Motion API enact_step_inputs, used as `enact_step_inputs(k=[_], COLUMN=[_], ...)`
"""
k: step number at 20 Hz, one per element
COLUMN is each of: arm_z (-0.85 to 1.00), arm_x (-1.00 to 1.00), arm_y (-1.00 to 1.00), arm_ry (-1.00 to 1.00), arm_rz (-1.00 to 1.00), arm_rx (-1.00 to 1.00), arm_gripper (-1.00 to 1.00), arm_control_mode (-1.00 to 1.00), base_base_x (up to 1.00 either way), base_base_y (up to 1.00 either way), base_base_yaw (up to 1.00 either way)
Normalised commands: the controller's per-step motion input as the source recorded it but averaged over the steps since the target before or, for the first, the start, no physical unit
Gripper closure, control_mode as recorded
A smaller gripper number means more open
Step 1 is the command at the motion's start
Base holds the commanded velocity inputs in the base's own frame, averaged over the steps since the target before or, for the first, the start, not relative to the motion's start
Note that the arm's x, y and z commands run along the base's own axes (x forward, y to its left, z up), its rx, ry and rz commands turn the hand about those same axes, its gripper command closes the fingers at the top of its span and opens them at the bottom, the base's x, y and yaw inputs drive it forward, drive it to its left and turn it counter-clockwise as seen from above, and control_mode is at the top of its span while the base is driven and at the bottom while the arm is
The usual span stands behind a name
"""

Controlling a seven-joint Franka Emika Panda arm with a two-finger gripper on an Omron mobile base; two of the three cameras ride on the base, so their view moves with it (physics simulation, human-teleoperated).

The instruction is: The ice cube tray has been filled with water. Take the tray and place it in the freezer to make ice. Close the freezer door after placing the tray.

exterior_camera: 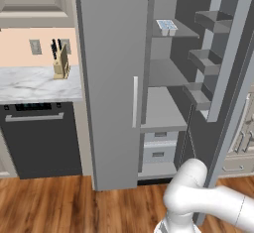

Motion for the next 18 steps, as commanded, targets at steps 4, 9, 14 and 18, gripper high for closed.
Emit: enact_step_inputs(k=[4,9,14,18], arm_z=[-0.06,-0.08,-0.17,-0.19], arm_x=[0.21,0.16,0.08,0.00], arm_y=[-0.01,-0.11,-0.27,-0.44], arm_ry=[0.00,0.00,0.00,-0.01], arm_rz=[0.00,0.00,0.00,0.00], arm_rx=[0.00,0.00,0.00,0.00], arm_gripper=[-1.00,-1.00,-1.00,-1.00], arm_control_mode=[-1.00,-1.00,-1.00,-1.00], base_base_x=[0.00,0.00,0.00,0.00], base_base_y=[0.00,0.00,0.00,0.00], base_base_yaw=[0.00,0.00,0.00,0.00])
